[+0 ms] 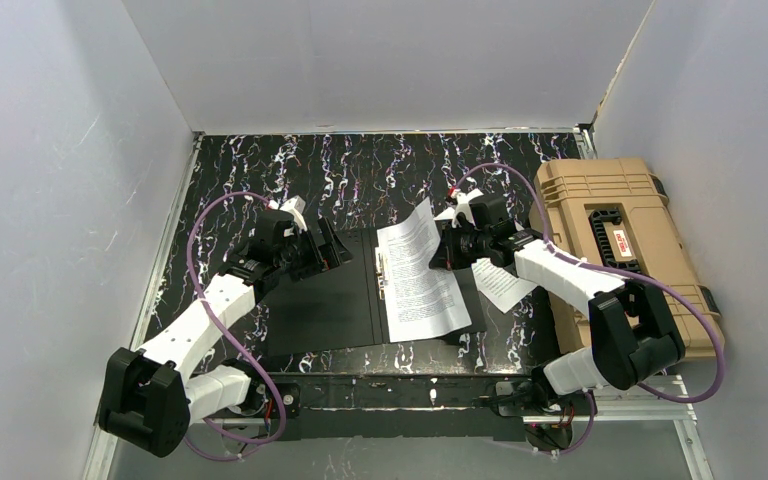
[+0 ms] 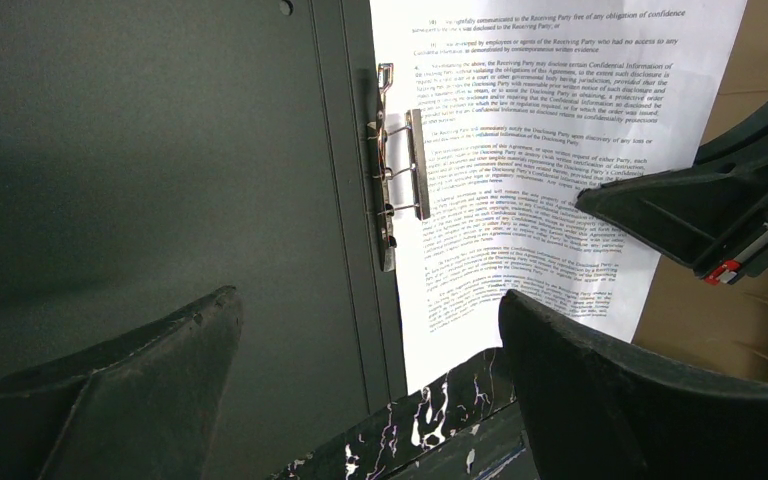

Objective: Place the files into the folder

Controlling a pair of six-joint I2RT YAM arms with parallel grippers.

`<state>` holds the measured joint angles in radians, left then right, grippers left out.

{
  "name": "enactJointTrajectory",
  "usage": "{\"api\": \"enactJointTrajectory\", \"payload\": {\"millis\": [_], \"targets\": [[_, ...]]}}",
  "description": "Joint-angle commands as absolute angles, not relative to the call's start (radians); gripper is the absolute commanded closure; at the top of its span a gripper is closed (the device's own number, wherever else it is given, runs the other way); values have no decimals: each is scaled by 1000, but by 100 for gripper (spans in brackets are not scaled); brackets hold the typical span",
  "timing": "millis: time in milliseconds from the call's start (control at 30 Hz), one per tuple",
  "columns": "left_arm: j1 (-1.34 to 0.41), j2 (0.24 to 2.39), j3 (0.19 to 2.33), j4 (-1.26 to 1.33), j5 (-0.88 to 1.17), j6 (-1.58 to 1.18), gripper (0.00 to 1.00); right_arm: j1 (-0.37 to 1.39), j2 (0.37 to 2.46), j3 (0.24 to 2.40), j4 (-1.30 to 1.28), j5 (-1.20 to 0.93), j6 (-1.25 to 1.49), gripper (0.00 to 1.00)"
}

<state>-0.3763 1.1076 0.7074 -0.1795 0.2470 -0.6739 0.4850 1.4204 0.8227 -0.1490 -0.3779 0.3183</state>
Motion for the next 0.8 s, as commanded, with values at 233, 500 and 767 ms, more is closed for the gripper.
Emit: {"api": "enactJointTrajectory", "payload": {"millis": [233, 500, 767], "targets": [[-380, 1106, 697, -178, 255, -666, 2, 489, 1415, 840, -81, -351, 367, 99], [-379, 1110, 696, -176, 257, -667, 2, 493, 1431, 838, -78, -359, 366, 97], [-379, 1107, 696, -175, 255, -666, 2, 495, 1440, 847, -100, -316, 362, 67]]}}
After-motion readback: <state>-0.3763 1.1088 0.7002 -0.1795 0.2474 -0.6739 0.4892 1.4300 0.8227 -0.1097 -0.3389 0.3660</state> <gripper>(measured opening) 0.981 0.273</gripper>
